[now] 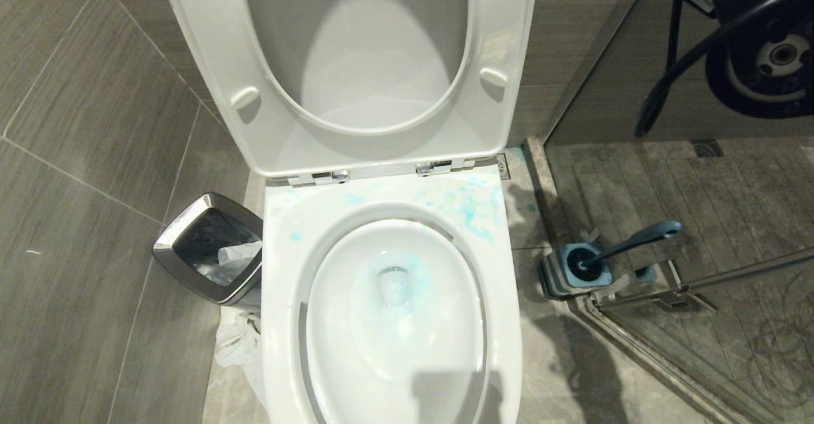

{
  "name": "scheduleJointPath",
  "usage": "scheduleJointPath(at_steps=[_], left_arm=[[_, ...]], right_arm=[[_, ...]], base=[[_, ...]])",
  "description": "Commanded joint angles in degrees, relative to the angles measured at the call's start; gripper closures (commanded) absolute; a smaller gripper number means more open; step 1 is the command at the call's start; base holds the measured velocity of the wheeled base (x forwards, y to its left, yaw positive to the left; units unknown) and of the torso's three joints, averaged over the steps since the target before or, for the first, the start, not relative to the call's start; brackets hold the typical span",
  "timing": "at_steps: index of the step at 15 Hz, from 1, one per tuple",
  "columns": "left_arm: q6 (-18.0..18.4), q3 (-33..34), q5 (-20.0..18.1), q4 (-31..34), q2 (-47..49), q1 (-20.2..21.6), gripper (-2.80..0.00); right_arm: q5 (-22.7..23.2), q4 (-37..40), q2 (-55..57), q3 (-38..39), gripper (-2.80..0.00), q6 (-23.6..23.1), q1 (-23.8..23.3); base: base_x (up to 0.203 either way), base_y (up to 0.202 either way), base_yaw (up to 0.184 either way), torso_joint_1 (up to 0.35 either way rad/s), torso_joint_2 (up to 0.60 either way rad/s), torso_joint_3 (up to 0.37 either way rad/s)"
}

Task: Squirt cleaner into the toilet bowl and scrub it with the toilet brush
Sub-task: Place the cleaning agent on the floor

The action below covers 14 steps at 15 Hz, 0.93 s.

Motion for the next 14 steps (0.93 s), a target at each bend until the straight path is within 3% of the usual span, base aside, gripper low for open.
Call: scheduleJointPath(at_steps=[1,3,6,8,11,14], left_arm=[[0.0,0.0,0.0,0.0,0.1,0.0,0.00],[0.0,0.0,0.0,0.0,0.1,0.0,0.00],[0.0,0.0,0.0,0.0,0.1,0.0,0.00],[0.0,0.0,0.0,0.0,0.1,0.1,0.00],[0.0,0.0,0.0,0.0,0.1,0.0,0.00],[0.0,0.0,0.0,0.0,0.1,0.1,0.00]], right_arm=[[9.2,17.3,-2.6,-0.6,0.00,0.1,-6.2],[14.9,19.8,-2.7,-0.6,0.00,9.7,-8.2],[19.7,28.5,-3.0,-0.5,0.00,36.9,-10.5],[26.3,36.0,-4.4,-0.5,0.00,52.1,-12.7],[37.5,41.3,-6.2,-0.5,0.00,66.6,-15.6],[49.3,46.9,-7.8,-0.3,0.00,78.3,-16.1]], base=[[0.000,0.000,0.000,0.000,0.00,0.000],[0.000,0.000,0.000,0.000,0.00,0.000],[0.000,0.000,0.000,0.000,0.00,0.000],[0.000,0.000,0.000,0.000,0.00,0.000],[0.000,0.000,0.000,0.000,0.00,0.000],[0.000,0.000,0.000,0.000,0.00,0.000]])
